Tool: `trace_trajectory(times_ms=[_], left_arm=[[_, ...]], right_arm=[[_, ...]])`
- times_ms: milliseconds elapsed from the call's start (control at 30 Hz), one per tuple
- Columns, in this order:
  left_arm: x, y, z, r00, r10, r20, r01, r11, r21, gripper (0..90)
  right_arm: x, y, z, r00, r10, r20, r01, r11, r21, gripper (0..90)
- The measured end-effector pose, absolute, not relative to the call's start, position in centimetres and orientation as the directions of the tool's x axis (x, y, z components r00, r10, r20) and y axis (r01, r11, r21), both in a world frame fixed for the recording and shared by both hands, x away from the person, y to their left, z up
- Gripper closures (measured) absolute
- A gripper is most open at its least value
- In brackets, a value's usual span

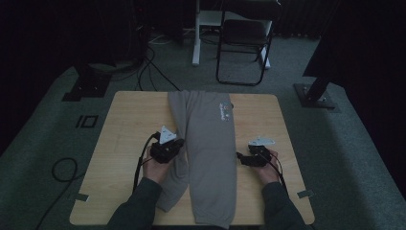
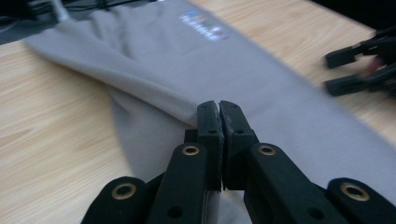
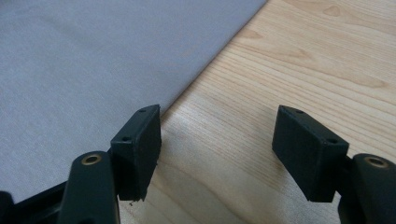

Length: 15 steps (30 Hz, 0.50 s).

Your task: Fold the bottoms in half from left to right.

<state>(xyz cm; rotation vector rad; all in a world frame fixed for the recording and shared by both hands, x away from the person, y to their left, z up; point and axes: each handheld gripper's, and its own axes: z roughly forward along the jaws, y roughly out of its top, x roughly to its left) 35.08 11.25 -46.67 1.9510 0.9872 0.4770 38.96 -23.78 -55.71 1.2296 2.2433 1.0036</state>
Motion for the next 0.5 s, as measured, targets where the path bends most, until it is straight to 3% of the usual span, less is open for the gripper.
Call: trace_trajectory(times_ms=[333,500], left_arm=[[36.2,6.0,-45.8,0.689,0.717,-0.106,0.449,-0.308,0.839,88.2],[36.5,2.4,-45.6,0.725,0.682,-0.095,0.428,-0.338,0.838,88.2]], right_arm=[[39.0,-23.8,-55.7,-0.541,0.841,0.003,0.562,0.358,0.745,32.9],[39.1,-23.9,-55.7,-0.541,0.841,0.003,0.561,0.359,0.746,33.0]])
